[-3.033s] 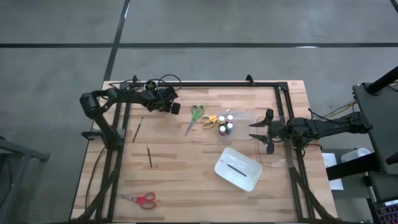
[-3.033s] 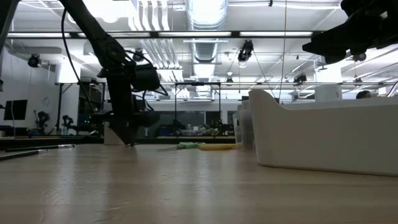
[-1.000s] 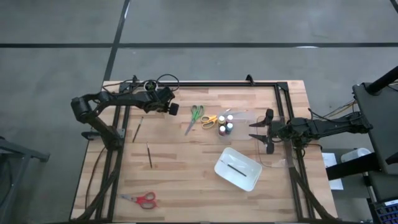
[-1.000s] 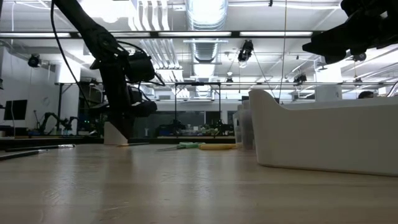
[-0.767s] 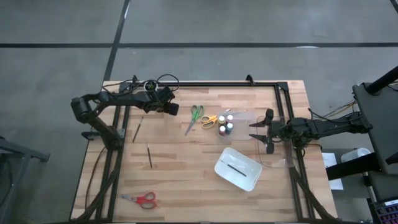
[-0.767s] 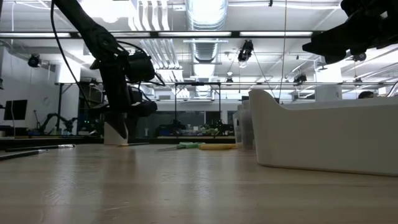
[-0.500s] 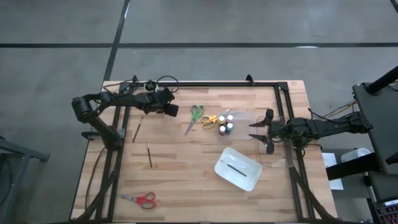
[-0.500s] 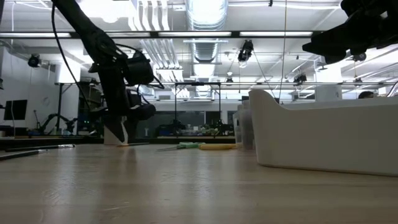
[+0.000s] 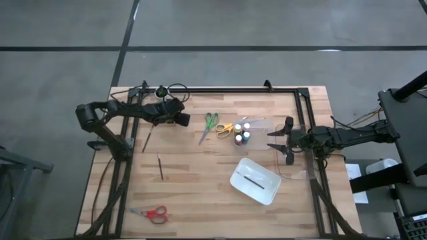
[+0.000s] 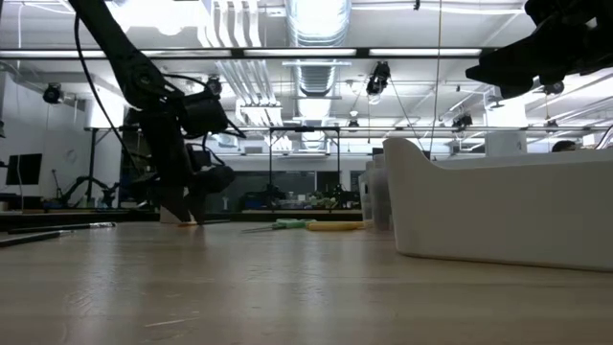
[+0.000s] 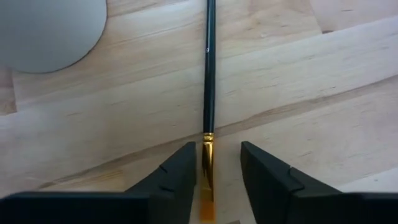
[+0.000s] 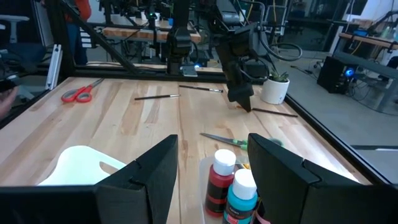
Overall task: Pick & Place Paint Supplies
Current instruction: Put the black paintbrush into the white bin
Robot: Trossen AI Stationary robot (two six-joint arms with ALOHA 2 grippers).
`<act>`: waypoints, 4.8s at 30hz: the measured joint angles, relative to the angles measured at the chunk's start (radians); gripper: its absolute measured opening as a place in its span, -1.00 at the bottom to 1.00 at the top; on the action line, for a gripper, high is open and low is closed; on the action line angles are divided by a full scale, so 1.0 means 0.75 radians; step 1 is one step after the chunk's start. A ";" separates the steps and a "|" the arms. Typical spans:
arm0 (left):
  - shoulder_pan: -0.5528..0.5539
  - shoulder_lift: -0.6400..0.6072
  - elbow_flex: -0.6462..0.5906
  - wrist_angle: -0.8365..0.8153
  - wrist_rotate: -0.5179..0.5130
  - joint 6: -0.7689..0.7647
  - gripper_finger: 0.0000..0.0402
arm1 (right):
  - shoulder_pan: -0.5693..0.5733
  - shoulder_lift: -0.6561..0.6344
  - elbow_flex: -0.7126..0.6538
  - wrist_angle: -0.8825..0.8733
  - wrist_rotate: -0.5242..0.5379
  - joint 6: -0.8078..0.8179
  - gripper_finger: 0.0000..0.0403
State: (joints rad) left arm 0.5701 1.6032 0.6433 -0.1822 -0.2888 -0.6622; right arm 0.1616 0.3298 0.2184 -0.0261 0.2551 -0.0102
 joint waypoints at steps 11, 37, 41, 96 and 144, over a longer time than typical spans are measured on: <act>0.000 0.003 -0.001 -0.001 0.004 0.001 -0.79 | -0.001 0.000 0.000 0.000 0.000 0.000 -0.05; 0.001 -0.021 -0.004 -0.015 0.024 0.000 -1.00 | -0.001 0.000 0.000 0.000 0.000 0.001 -0.05; 0.001 -0.034 -0.005 -0.022 0.027 0.000 -1.00 | 0.000 0.000 0.000 0.000 0.000 0.000 -0.05; -0.189 -0.252 0.087 -0.145 -0.083 -0.095 -1.00 | -0.001 0.000 0.000 0.000 0.000 0.003 -0.05; -1.068 -0.110 0.236 0.563 0.138 0.633 -1.00 | 0.000 0.001 0.000 0.000 0.000 0.003 -0.05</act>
State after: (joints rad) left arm -0.2306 1.5206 0.8201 0.2404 -0.1854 -0.1874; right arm 0.1616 0.3302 0.2185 -0.0263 0.2550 -0.0078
